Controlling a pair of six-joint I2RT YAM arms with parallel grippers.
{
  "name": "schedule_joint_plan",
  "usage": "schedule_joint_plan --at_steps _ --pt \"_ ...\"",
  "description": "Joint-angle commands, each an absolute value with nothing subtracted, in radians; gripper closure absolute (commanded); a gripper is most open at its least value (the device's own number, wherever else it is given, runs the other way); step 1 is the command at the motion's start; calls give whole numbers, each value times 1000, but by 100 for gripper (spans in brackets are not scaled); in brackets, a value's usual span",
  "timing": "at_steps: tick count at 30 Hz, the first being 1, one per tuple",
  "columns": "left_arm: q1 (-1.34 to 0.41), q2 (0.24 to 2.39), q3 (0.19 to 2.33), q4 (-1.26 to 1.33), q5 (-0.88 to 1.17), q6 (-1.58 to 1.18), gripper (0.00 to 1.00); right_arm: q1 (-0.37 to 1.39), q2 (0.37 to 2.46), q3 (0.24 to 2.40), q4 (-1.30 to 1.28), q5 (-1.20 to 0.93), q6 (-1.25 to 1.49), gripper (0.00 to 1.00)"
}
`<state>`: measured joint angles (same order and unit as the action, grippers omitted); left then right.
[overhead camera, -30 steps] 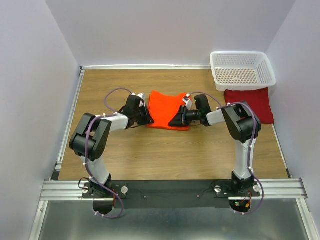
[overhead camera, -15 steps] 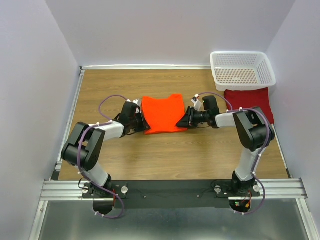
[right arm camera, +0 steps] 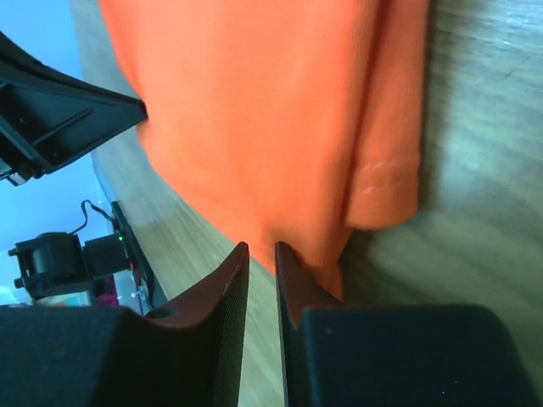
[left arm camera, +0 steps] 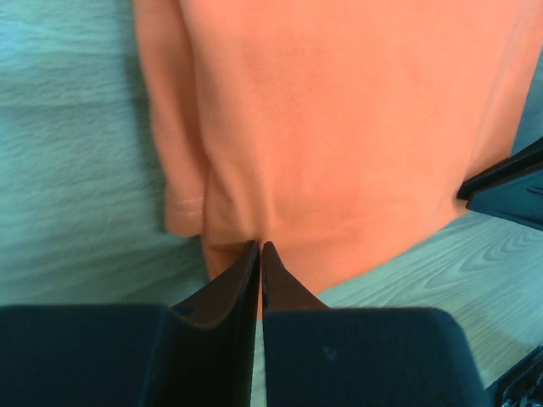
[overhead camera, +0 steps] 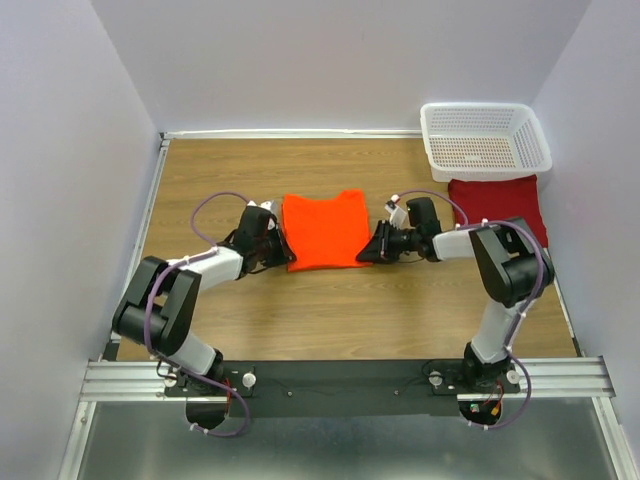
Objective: Fold and stack the t-shirts
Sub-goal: Fold the tshirt, then neatly place the folded tshirt to the corner
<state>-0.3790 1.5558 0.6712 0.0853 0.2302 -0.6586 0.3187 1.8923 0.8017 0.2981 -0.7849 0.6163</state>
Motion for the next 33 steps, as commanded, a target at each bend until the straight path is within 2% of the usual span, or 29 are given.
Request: schedule_joint_plan --at_steps 1,3,8,9,11,12,13,14,17,18,21,24,29,33 --pt "-374 1456 676 12 163 -643 85 314 1770 834 166 -668 526 73" --pt "-370 1428 704 2 141 -637 79 313 1749 916 130 -646 506 71" --pt "-347 1459 831 -44 129 -579 79 313 1815 1074 120 -549 500 68" --pt "-347 1480 853 -54 136 -569 79 313 1833 1118 114 -516 503 64" --pt "-348 1488 887 -60 156 -554 68 313 1851 1144 91 -471 508 59" --pt "-363 1477 894 -64 134 -545 64 313 1842 1152 80 -412 511 52" --pt "-379 1471 900 -71 109 -532 54 313 1832 1152 66 -381 514 48" --pt "-420 1463 917 -78 82 -503 49 314 1821 1152 26 -350 503 42" --pt "-507 1451 969 -130 -50 -445 33 313 1760 1147 -107 -201 470 32" --pt "-579 1448 982 -147 -83 -434 31 313 1740 1146 -145 -101 463 23" --pt "-682 1457 1023 -152 -152 -393 29 302 1674 1129 -277 39 434 9" --pt "-811 1520 1095 -170 -190 -316 29 262 1602 1073 -352 104 428 4" --pt "-998 1701 1247 -245 -328 -224 30 198 1480 954 -411 98 485 0" --pt "-1057 1807 1313 -252 -353 -178 32 189 1401 887 -426 83 489 0"
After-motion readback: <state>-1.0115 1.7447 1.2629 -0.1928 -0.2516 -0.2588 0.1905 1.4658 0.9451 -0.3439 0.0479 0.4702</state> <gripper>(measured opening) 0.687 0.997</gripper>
